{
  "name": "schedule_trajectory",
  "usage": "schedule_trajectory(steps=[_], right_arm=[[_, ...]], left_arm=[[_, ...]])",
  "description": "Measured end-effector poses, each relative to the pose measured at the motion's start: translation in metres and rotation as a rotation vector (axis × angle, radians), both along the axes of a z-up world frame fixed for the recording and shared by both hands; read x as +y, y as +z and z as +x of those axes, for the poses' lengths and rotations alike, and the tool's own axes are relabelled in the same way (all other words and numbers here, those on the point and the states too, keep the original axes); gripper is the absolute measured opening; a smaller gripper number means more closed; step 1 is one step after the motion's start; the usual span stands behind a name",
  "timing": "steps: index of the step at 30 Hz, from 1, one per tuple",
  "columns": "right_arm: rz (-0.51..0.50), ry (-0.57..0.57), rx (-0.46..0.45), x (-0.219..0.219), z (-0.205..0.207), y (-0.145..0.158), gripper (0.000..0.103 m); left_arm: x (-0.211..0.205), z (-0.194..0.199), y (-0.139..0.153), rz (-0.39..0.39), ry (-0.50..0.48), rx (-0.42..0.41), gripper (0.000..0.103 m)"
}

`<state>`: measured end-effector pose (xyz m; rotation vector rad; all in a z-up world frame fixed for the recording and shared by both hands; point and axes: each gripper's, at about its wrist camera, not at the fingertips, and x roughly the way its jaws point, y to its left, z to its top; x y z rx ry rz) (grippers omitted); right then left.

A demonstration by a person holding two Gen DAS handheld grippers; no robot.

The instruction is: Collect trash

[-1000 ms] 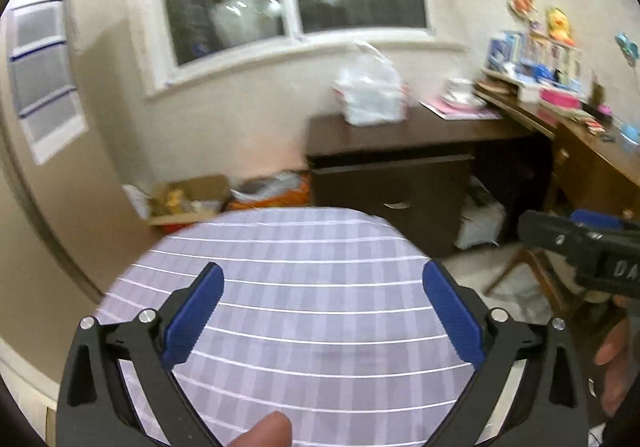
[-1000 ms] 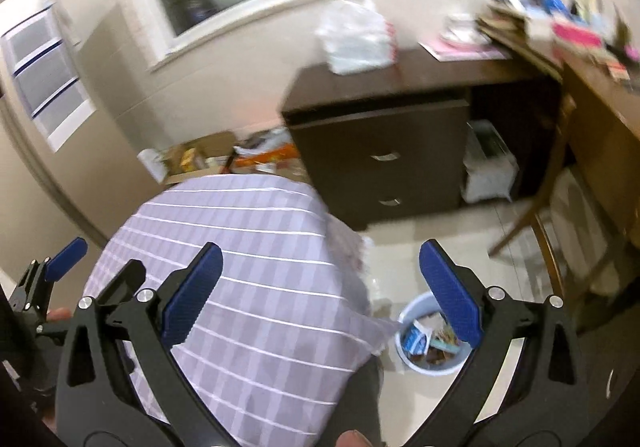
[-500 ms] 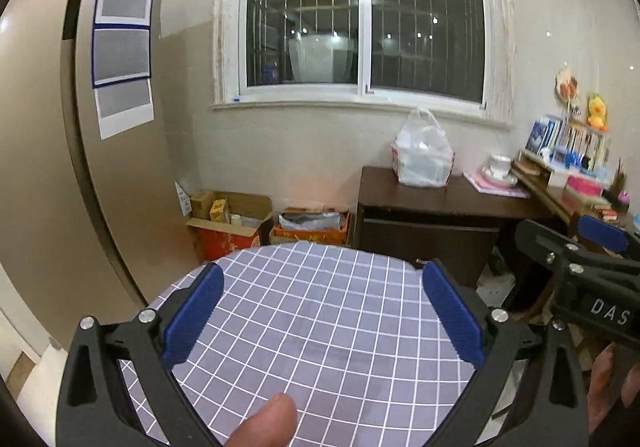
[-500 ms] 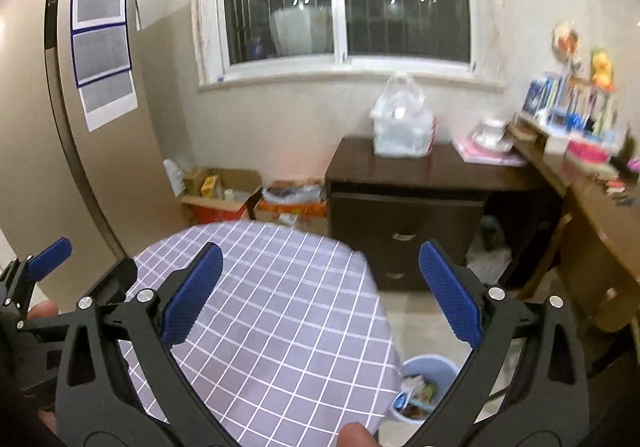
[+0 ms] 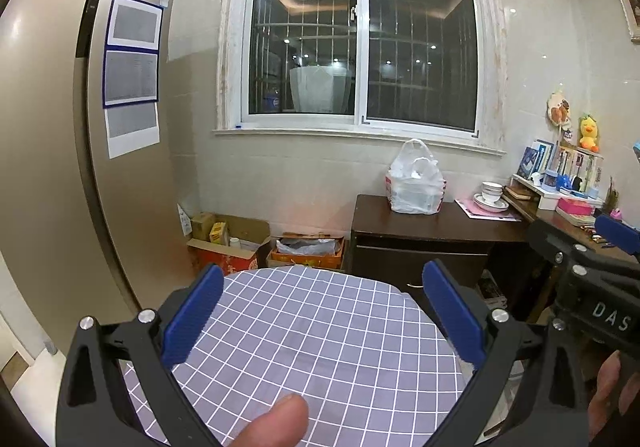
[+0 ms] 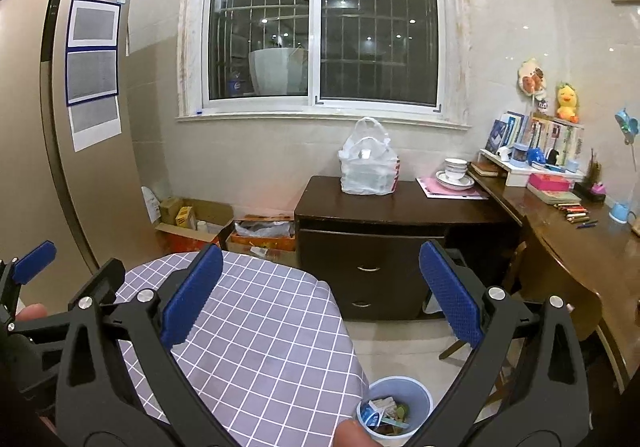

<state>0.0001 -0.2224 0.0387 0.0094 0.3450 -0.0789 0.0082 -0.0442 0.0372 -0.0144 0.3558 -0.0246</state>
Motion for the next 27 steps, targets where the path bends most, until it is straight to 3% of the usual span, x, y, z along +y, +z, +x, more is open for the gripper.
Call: schedule_trajectory(steps=[27], right_arm=[[0.006, -0.012, 0.008, -0.007, -0.002, -0.003, 0.097]], left_arm=[[0.007, 0.001, -0.003, -0.01, -0.006, 0.013, 0.098]])
